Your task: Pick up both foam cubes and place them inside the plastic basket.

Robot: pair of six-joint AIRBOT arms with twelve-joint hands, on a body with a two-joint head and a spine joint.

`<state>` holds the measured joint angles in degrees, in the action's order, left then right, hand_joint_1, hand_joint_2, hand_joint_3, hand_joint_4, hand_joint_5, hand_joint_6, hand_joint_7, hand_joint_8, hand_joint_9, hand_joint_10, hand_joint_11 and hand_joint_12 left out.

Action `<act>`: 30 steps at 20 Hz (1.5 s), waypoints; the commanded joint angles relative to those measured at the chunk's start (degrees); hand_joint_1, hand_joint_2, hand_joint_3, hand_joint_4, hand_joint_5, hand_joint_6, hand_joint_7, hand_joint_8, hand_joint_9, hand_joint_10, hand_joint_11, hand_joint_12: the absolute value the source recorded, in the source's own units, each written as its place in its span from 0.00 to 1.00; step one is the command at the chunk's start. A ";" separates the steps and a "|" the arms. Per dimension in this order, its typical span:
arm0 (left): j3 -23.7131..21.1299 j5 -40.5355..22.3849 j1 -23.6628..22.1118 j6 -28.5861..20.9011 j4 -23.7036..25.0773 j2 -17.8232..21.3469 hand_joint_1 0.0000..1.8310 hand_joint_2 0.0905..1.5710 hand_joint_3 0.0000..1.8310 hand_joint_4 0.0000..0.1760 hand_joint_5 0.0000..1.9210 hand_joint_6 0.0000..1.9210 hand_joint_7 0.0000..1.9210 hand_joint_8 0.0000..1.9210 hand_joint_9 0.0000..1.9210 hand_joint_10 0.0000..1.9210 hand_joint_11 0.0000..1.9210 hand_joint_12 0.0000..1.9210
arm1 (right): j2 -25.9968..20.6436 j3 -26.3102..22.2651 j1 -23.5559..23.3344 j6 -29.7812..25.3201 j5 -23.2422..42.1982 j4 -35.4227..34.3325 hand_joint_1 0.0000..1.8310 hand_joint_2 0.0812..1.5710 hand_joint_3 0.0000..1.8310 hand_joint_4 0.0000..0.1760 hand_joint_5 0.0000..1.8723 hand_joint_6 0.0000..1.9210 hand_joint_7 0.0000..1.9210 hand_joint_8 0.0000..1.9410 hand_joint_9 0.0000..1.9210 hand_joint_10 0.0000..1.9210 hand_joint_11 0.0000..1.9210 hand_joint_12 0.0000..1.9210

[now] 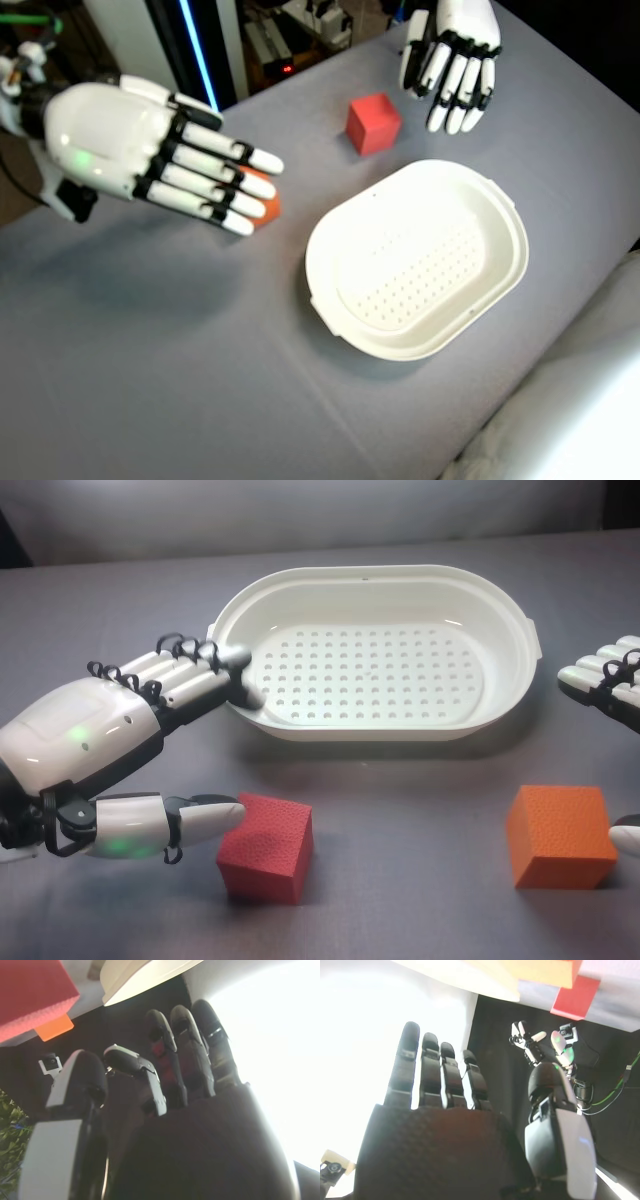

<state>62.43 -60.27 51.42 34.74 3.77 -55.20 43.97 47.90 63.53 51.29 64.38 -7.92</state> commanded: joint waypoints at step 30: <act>2.02 -0.31 -2.63 -6.04 7.82 -5.37 0.66 0.79 0.00 0.00 0.36 0.62 0.41 0.82 0.42 0.87 0.41 0.96 | 8.69 7.07 -7.81 -2.61 -4.26 2.47 0.72 0.79 0.00 0.00 0.33 0.69 0.38 0.73 0.39 0.84 0.30 0.90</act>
<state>64.45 -52.25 49.43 28.80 12.71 -60.82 53.01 54.85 56.45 48.77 51.44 -4.95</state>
